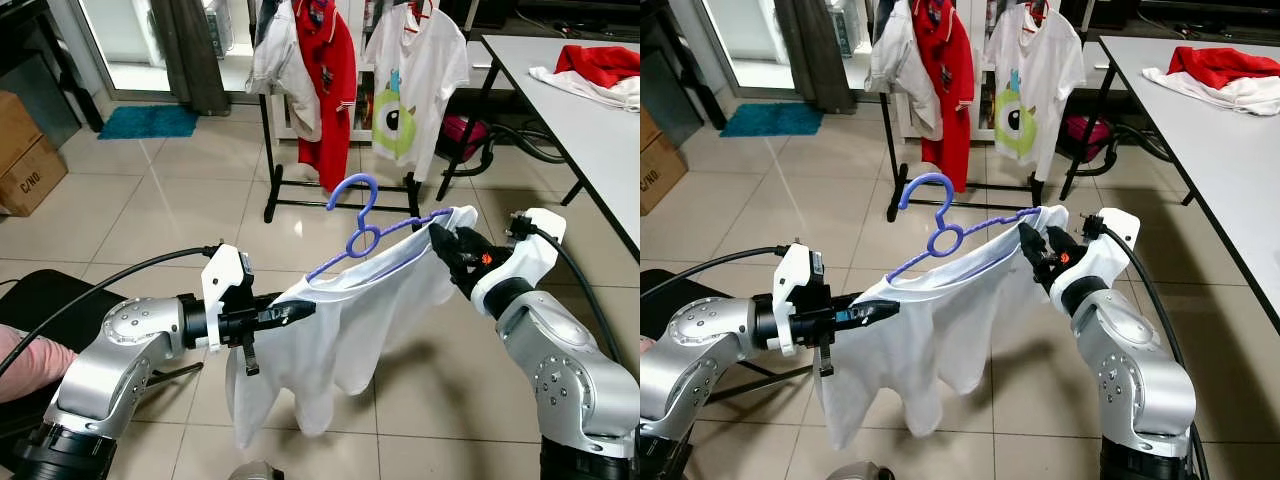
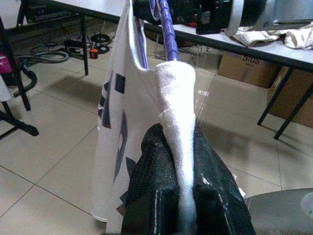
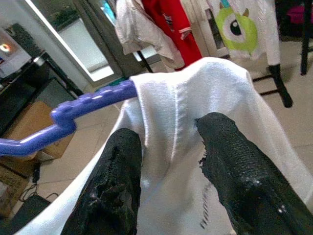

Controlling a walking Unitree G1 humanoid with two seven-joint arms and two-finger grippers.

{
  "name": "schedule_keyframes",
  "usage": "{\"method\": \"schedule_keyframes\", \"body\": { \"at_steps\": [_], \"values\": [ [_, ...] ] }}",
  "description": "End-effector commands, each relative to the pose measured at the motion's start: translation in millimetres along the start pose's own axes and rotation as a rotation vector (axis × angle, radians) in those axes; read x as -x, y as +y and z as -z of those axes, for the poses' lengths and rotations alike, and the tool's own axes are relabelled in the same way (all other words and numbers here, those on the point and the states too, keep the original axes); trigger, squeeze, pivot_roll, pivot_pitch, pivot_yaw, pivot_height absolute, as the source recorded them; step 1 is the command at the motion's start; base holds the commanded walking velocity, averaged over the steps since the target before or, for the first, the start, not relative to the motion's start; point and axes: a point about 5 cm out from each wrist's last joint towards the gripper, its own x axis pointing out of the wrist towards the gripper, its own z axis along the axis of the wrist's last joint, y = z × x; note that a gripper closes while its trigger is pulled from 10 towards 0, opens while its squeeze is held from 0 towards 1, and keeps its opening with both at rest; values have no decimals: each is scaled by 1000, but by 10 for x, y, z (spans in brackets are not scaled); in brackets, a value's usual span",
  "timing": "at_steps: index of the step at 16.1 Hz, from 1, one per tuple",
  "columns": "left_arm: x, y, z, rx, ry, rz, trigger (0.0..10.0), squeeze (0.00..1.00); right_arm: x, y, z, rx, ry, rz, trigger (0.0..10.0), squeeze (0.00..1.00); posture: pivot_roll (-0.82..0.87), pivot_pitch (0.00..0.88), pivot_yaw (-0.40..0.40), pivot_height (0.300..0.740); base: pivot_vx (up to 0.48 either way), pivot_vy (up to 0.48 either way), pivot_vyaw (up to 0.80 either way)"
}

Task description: Hang hanger

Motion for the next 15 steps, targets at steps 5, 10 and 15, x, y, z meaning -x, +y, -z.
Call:
{"method": "schedule_keyframes", "body": {
  "at_steps": [5, 10, 15],
  "values": [
    [29, -10, -64, -25, -12, 4, 0, 0, -8, -6, -7, 2, 3, 11, 2314, 0, 28, 16, 10, 740, 0, 0, 0],
    [27, -10, -62, -22, -10, 8, 0, 0, -13, -5, -4, -6, 4, 6, 0, 0, 30, 16, 10, 740, 0, 0, 0],
    [42, 0, -51, -20, -2, 5, 0, 0, -6, -4, -3, -9, 0, 5, 0, 0, 28, 18, 13, 740, 0, 0, 0]
  ]
}}
